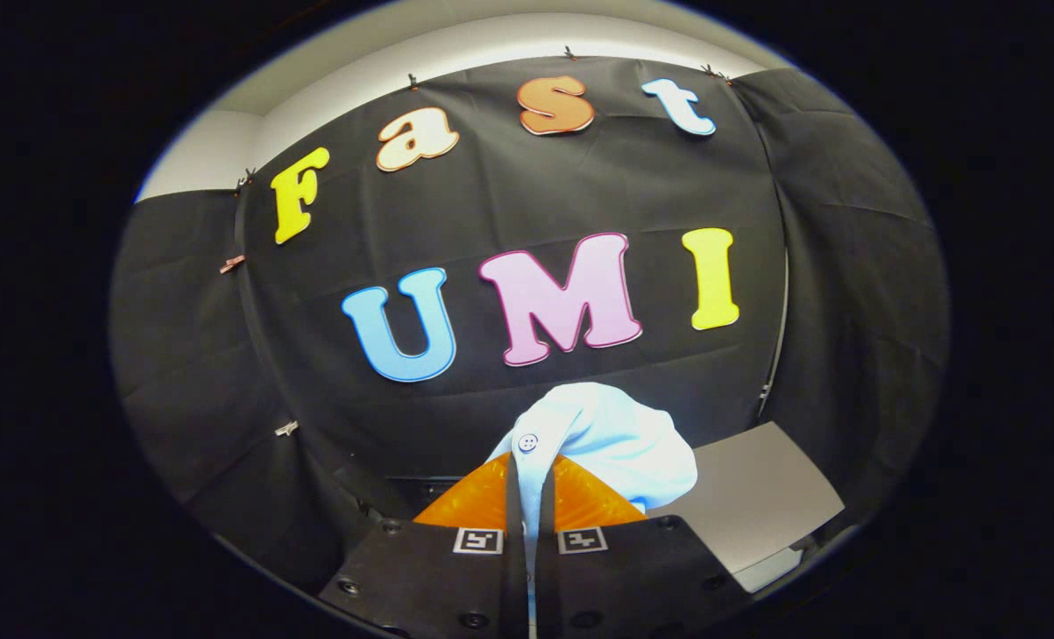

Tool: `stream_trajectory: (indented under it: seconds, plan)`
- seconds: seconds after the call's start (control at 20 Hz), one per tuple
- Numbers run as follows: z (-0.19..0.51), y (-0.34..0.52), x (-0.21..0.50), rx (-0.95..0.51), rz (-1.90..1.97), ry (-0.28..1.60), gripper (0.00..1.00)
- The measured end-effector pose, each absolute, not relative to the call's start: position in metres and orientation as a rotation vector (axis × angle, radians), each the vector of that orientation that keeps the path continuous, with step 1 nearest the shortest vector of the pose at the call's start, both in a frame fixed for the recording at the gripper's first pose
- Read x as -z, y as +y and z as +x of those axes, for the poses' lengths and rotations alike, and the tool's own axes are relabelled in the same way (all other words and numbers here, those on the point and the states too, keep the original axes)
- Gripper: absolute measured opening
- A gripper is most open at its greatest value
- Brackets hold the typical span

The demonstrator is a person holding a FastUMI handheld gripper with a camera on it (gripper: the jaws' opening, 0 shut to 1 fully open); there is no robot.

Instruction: Put the clothes into the washing machine and then close the washing machine lid.

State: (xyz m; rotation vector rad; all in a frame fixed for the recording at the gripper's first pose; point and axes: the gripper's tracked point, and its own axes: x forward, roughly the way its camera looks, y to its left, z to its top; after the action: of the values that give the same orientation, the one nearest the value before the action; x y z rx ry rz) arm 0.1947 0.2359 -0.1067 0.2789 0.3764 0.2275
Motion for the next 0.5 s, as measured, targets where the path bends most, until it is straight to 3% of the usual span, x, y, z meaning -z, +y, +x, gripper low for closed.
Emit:
stream_trajectory:
  seconds: [0.5]
  plan:
    - [0.199,0.351,0.133,-0.366,0.288,0.434,0.08]
